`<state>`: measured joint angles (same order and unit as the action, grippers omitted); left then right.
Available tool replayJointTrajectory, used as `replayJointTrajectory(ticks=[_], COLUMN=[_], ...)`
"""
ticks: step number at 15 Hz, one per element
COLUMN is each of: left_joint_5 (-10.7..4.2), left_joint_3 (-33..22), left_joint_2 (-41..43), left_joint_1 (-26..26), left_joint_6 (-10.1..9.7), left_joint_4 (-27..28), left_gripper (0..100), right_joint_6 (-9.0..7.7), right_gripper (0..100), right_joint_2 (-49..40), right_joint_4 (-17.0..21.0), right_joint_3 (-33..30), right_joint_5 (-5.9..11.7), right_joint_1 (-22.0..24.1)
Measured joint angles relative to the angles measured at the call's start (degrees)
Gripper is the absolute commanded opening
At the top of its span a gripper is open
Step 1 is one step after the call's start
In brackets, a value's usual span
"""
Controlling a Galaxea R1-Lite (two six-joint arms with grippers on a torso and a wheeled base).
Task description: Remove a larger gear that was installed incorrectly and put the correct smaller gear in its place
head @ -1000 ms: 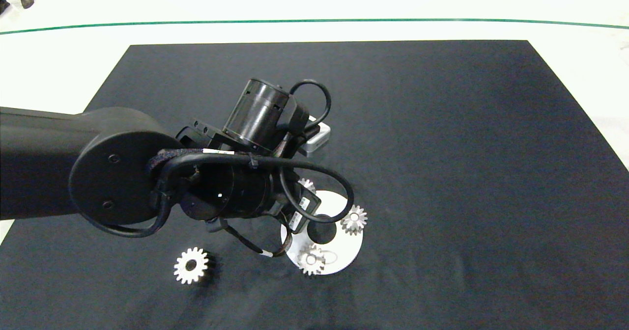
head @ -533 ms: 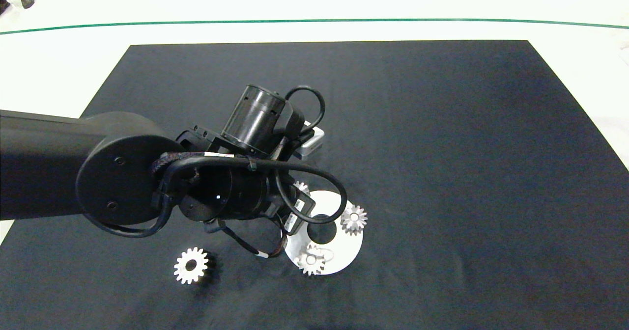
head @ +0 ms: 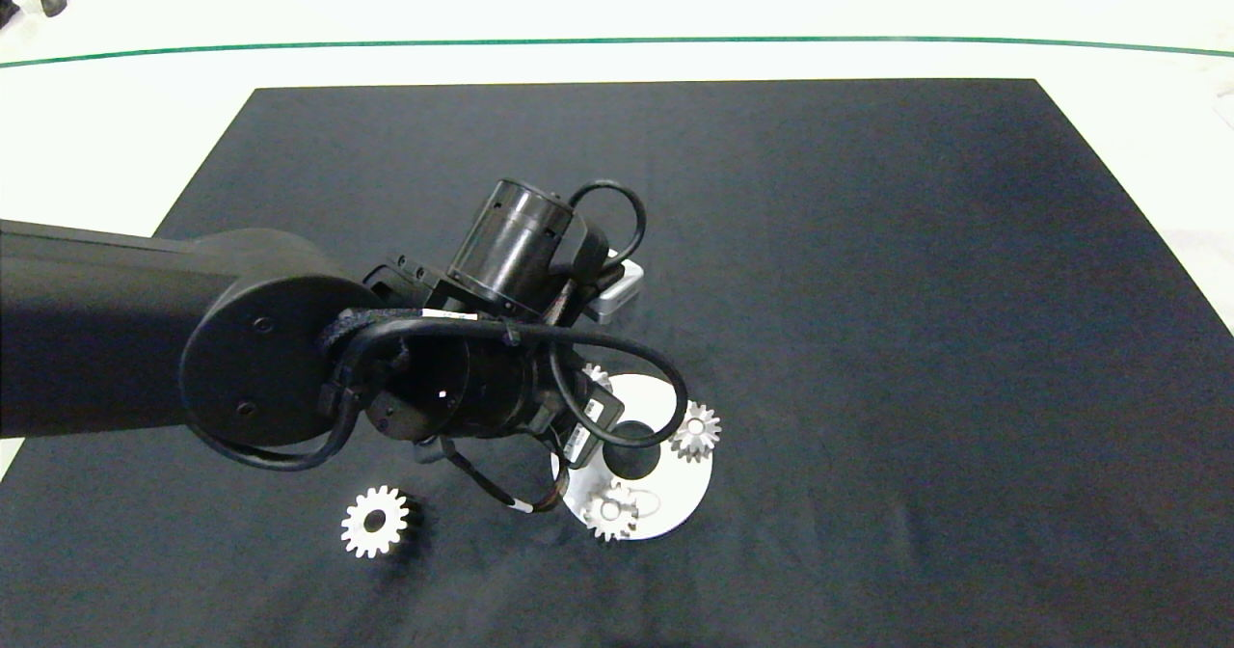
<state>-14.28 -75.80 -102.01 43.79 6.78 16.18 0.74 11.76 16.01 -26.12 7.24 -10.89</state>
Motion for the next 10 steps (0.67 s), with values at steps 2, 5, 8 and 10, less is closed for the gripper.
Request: replayJointTrajectory(ticks=[2,5,8,10], left_joint_5=[0.0,0.02,-0.05,-0.02], left_joint_3=[-0.11,-0.2,-0.2,-0.2], left_joint_2=[-0.28,-0.77,-1.18,-1.27], left_joint_1=[-0.07,-0.24,-0.29,-0.3], left_joint_6=[-0.04,-0.06,-0.13,-0.48], left_joint_4=[-0.06,-0.11,-0.22,-0.17], left_gripper=[7,100,100,100], right_joint_6=[0.02,0.0,0.0,-0.01], right_gripper=[100,100,100,100], right_joint_2=[-0.13,-0.22,-0.46,-0.52], right_joint_4=[-0.02,0.0,-0.02,0.0], right_joint_3=[0.02,0.02,0.05,0.11], right_joint_5=[0.0,0.0,0.0,0.02], right_joint_1=[0.0,0.0,0.0,0.0])
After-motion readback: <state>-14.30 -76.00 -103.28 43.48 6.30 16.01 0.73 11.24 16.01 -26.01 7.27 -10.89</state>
